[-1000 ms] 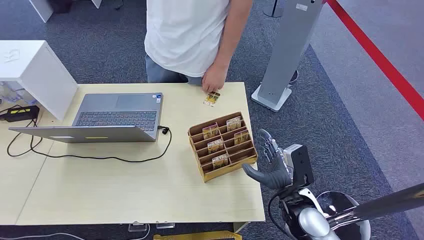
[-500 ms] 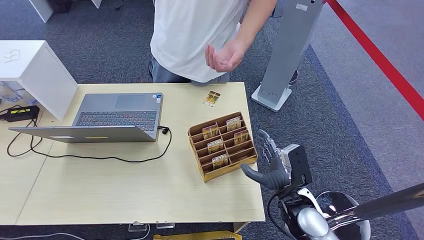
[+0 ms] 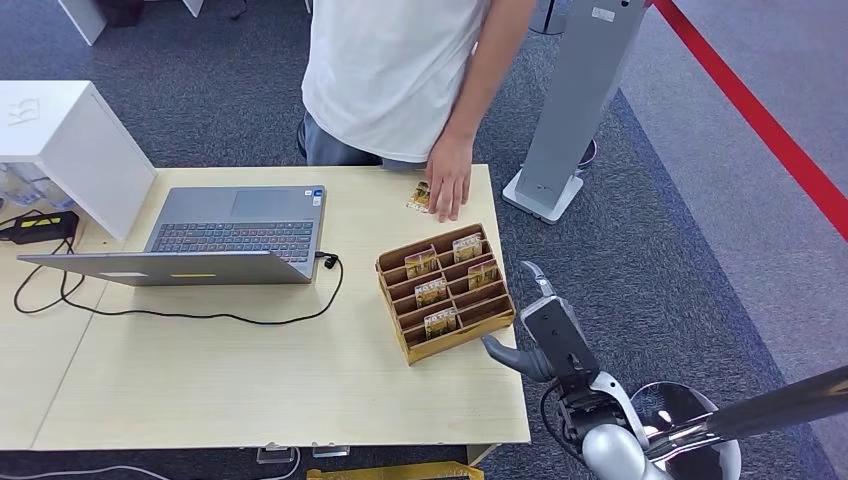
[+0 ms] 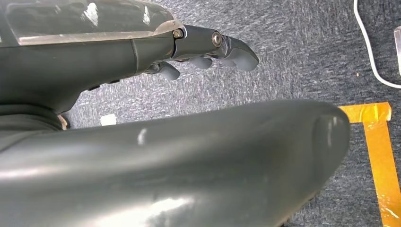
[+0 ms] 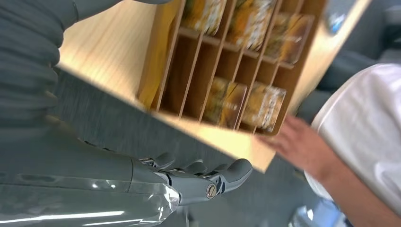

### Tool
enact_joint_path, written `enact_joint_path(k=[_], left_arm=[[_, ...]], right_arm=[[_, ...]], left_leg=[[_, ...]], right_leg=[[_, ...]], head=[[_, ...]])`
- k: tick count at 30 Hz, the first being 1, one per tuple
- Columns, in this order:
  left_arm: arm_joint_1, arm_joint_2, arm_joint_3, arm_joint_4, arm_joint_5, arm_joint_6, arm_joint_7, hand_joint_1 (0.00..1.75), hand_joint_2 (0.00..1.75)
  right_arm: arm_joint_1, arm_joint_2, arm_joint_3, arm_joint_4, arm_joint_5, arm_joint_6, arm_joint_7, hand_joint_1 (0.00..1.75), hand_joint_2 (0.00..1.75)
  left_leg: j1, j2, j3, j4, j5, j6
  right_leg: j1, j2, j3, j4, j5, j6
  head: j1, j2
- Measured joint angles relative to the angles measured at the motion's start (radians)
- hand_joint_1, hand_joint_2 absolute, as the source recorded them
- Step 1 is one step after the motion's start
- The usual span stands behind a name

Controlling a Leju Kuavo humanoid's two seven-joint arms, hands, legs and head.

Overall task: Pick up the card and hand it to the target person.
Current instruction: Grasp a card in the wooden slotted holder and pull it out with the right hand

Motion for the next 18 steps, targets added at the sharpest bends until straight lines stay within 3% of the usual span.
enact_joint_path(k=[8, 10, 12, 14, 18], left_arm=[[0.000, 0.000, 0.000, 0.000, 0.000, -0.019, -0.010, 0.00, 0.00], [0.000, 0.000, 0.000, 0.000, 0.000, -0.023, -0.014, 0.00, 0.00], [0.000, 0.000, 0.000, 0.000, 0.001, -0.026, -0.014, 0.00, 0.00], [0.000, 0.000, 0.000, 0.000, 0.004, -0.028, -0.014, 0.00, 0.00], [-0.001, 0.000, 0.000, 0.000, 0.013, -0.028, -0.008, 0.00, 0.00]], right_arm=[[-0.069, -0.001, 0.035, -0.078, 0.533, 0.151, 0.191, 0.04, 1.75], [-0.096, -0.001, 0.056, -0.093, 0.605, 0.186, 0.210, 0.40, 1.75], [-0.118, 0.000, 0.079, -0.104, 0.646, 0.207, 0.218, 1.01, 1.75], [-0.138, 0.001, 0.106, -0.108, 0.680, 0.226, 0.224, 1.34, 1.75], [-0.174, 0.008, 0.165, -0.103, 0.748, 0.274, 0.240, 1.36, 1.75]], left_leg=[[0.000, 0.000, 0.000, 0.000, 0.000, 0.000], [0.000, 0.000, 0.000, 0.000, 0.000, 0.000], [0.000, 0.000, 0.000, 0.000, 0.000, 0.000], [0.000, 0.000, 0.000, 0.000, 0.000, 0.000], [0.000, 0.000, -0.001, 0.000, 0.000, 0.000]], right_leg=[[0.000, 0.000, 0.000, 0.000, 0.000, 0.000], [0.000, 0.000, 0.000, 0.000, 0.000, 0.000], [0.000, 0.000, 0.000, 0.000, 0.000, 0.000], [0.000, 0.000, 0.000, 0.000, 0.000, 0.000], [0.000, 0.000, 0.000, 0.000, 0.000, 0.000]], head=[[0.000, 0.000], [0.000, 0.000], [0.000, 0.000], [0.000, 0.000], [0.001, 0.000]])
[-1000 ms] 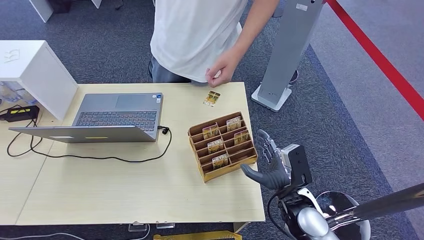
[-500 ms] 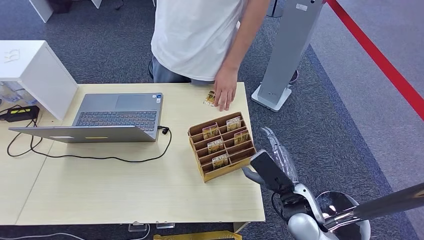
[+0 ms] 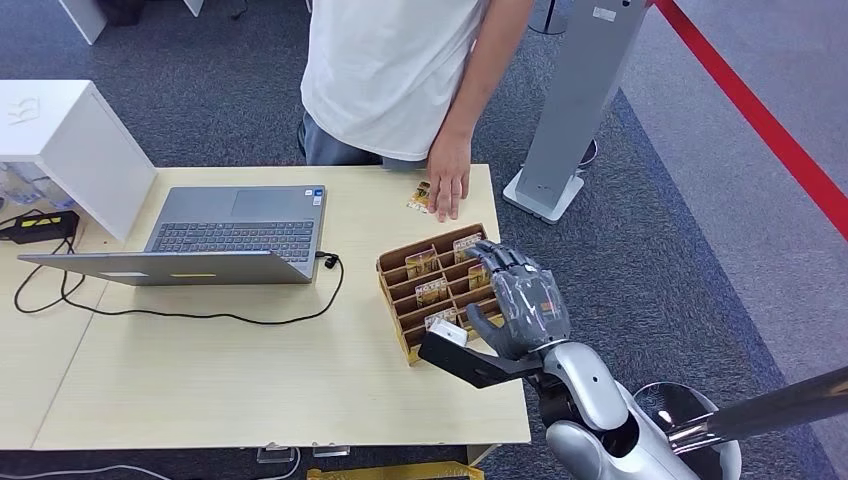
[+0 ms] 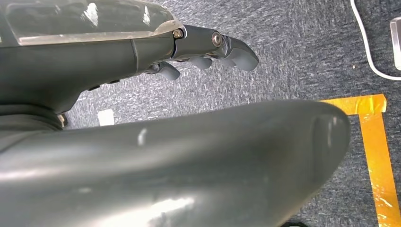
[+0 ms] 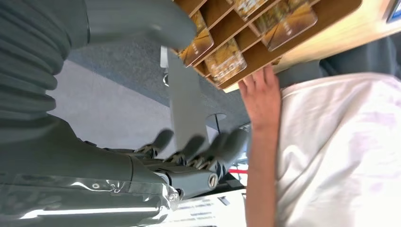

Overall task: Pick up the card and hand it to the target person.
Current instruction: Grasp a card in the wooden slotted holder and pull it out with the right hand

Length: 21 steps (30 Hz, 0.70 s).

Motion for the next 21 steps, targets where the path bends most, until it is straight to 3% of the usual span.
enact_joint_path(k=[7, 14, 21], left_arm=[[-0.002, 0.001, 0.000, 0.000, 0.007, 0.000, 0.007, 0.00, 0.00], [-0.004, 0.001, 0.006, 0.000, 0.000, -0.003, 0.004, 0.00, 0.00], [-0.003, 0.001, 0.007, 0.000, -0.010, -0.009, -0.009, 0.00, 0.00]], right_arm=[[-0.034, 0.020, 0.083, 0.040, 0.075, 0.054, 0.048, 1.25, 1.75], [-0.057, 0.035, 0.145, 0.123, 0.124, 0.075, 0.080, 0.87, 1.75], [-0.068, 0.037, 0.169, 0.176, 0.137, 0.082, 0.097, 0.64, 1.75]], left_leg=[[0.000, 0.000, 0.000, 0.000, 0.000, 0.000], [0.000, 0.000, -0.001, 0.000, 0.000, 0.000], [0.000, 0.000, -0.001, 0.000, 0.000, 0.000]], right_leg=[[0.000, 0.000, 0.000, 0.000, 0.000, 0.000], [0.000, -0.001, 0.000, 0.000, 0.000, 0.000], [0.000, 0.000, -0.001, 0.000, 0.000, 0.000]], head=[[-0.001, 0.000], [0.000, 0.000], [0.000, 0.000]])
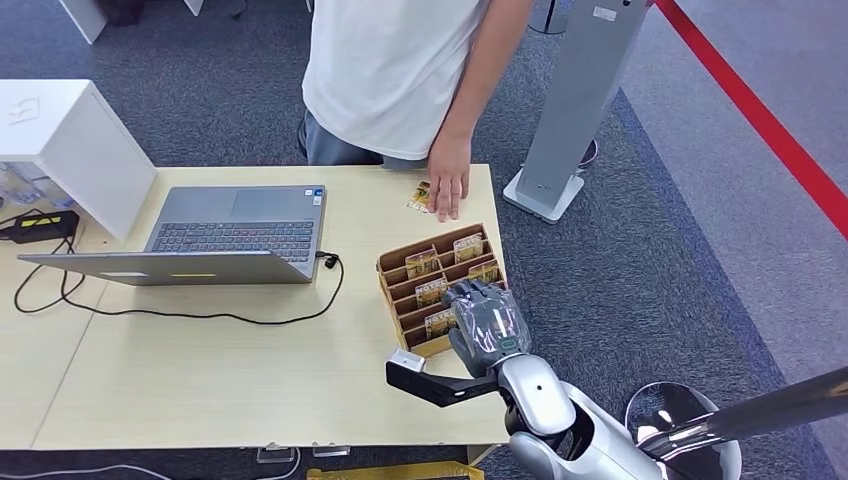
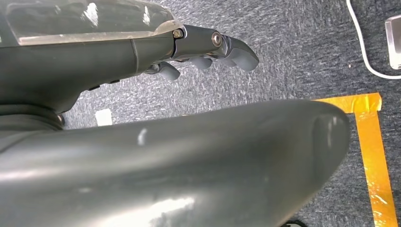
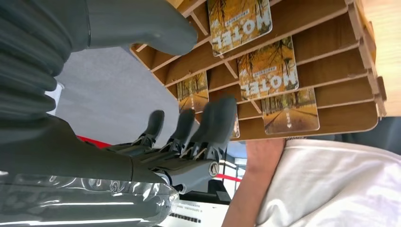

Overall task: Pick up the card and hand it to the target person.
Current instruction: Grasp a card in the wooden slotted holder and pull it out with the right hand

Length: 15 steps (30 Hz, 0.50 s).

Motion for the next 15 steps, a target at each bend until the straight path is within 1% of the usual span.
enact_joint_path(k=[3, 8, 10, 13, 15], left_arm=[[0.000, 0.000, 0.000, 0.000, 0.000, -0.002, -0.003, 0.00, 0.00], [0.000, 0.000, 0.001, 0.000, 0.000, -0.006, -0.017, 0.00, 0.00], [0.000, 0.000, 0.001, 0.000, 0.000, -0.009, -0.019, 0.00, 0.00], [0.000, 0.000, 0.001, 0.000, 0.000, -0.012, -0.021, 0.00, 0.00], [0.000, 0.000, 0.001, 0.000, 0.000, -0.012, -0.023, 0.00, 0.00]], right_arm=[[-0.002, 0.001, 0.007, 0.013, 0.002, 0.003, 0.004, 0.57, 1.75], [-0.003, 0.001, 0.012, 0.027, 0.007, 0.006, 0.010, 0.59, 1.75], [-0.003, 0.001, 0.012, 0.030, 0.007, 0.006, 0.011, 0.62, 1.75], [-0.003, 0.001, 0.012, 0.033, 0.008, 0.006, 0.015, 0.71, 1.75], [-0.003, 0.001, 0.012, 0.035, 0.008, 0.006, 0.016, 0.73, 1.75]], left_leg=[[0.000, 0.000, 0.000, 0.000, 0.000, 0.000], [0.000, 0.000, 0.000, 0.000, 0.000, 0.000], [0.000, 0.000, 0.000, 0.000, 0.000, 0.000], [0.000, 0.000, 0.000, 0.000, 0.000, 0.000], [0.000, 0.000, 0.000, 0.000, 0.000, 0.000]], right_leg=[[0.000, 0.000, 0.000, 0.000, 0.000, 0.000], [0.000, 0.000, 0.000, 0.000, 0.000, 0.000], [0.000, 0.000, 0.000, 0.000, 0.000, 0.000], [0.000, 0.000, 0.000, 0.000, 0.000, 0.000], [0.000, 0.000, 0.000, 0.000, 0.000, 0.000]], head=[[0.000, 0.000], [0.000, 0.000], [0.000, 0.000], [0.000, 0.000], [0.000, 0.000]])
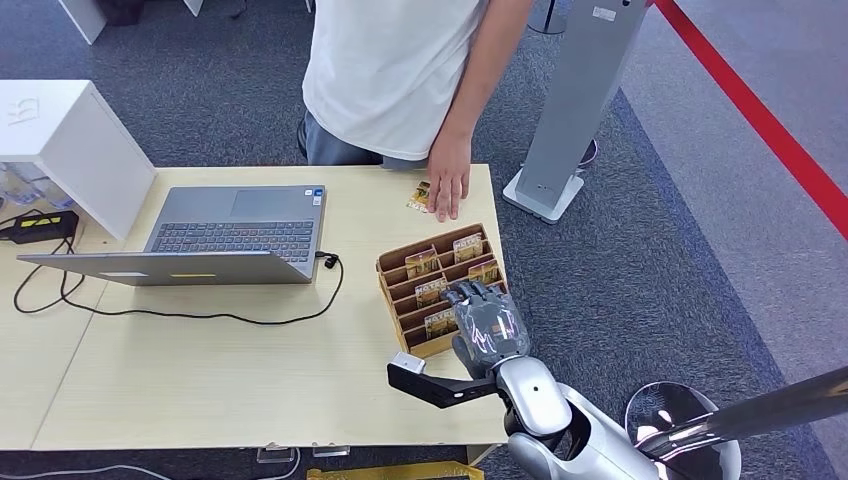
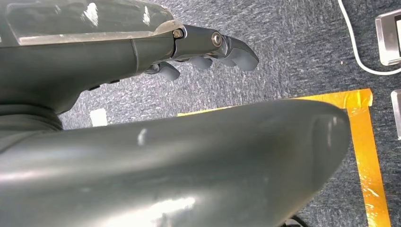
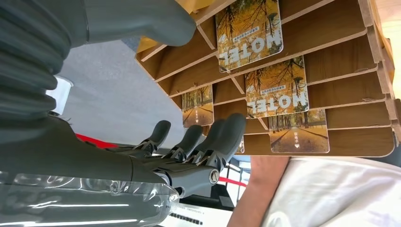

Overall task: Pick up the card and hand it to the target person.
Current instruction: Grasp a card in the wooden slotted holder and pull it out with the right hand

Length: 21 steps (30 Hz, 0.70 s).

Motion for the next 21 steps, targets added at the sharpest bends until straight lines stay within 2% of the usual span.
enact_joint_path(k=[16, 21], left_arm=[[0.000, -0.001, 0.000, 0.000, -0.003, 0.002, -0.005, 0.00, 0.00], [0.000, -0.001, 0.000, 0.000, -0.003, 0.003, -0.005, 0.00, 0.00]], right_arm=[[-0.001, 0.004, -0.001, 0.052, -0.016, -0.008, -0.017, 0.45, 1.75], [-0.004, 0.010, 0.000, 0.068, -0.017, -0.014, -0.026, 0.47, 1.75]], left_leg=[[0.000, 0.000, 0.000, 0.000, 0.000, 0.000], [0.000, 0.000, 0.000, 0.000, 0.000, 0.000]], right_leg=[[0.000, 0.000, 0.000, 0.000, 0.000, 0.000], [0.000, 0.000, 0.000, 0.000, 0.000, 0.000]], head=[[0.000, 0.000], [0.000, 0.000]])
